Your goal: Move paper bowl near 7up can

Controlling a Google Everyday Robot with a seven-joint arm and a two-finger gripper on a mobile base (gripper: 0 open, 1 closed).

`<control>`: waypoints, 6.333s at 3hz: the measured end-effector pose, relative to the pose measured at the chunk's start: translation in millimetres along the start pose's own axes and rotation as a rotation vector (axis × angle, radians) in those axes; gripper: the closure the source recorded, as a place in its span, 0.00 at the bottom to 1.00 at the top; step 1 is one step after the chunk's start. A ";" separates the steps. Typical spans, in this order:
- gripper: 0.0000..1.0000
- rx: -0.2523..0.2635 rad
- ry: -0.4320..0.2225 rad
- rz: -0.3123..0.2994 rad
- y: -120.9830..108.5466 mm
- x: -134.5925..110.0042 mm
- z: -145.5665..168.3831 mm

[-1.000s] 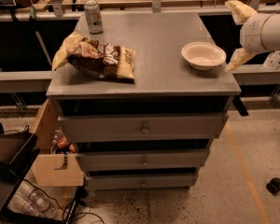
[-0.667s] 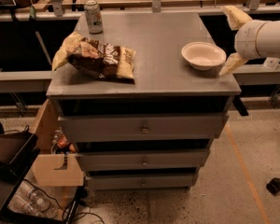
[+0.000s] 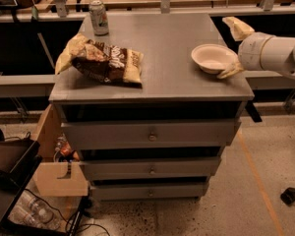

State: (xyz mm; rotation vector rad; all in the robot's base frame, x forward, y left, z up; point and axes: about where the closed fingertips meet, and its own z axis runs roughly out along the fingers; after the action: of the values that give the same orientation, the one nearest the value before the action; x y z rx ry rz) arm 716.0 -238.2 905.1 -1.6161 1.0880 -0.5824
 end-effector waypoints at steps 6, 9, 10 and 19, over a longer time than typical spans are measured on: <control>1.00 0.049 -0.094 -0.025 -16.3 -9.7 26.9; 1.00 -0.225 -0.348 -0.019 29.6 -44.3 172.5; 1.00 -0.225 -0.348 -0.019 28.7 -44.5 172.2; 1.00 -0.347 -0.055 -0.487 -165.4 -115.9 74.2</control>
Offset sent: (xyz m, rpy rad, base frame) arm 0.0063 0.0039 -0.0004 0.0339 -0.0451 0.0294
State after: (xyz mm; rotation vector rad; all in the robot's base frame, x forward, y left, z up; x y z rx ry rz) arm 781.1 -95.5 1052.4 -2.2148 0.7805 -0.6830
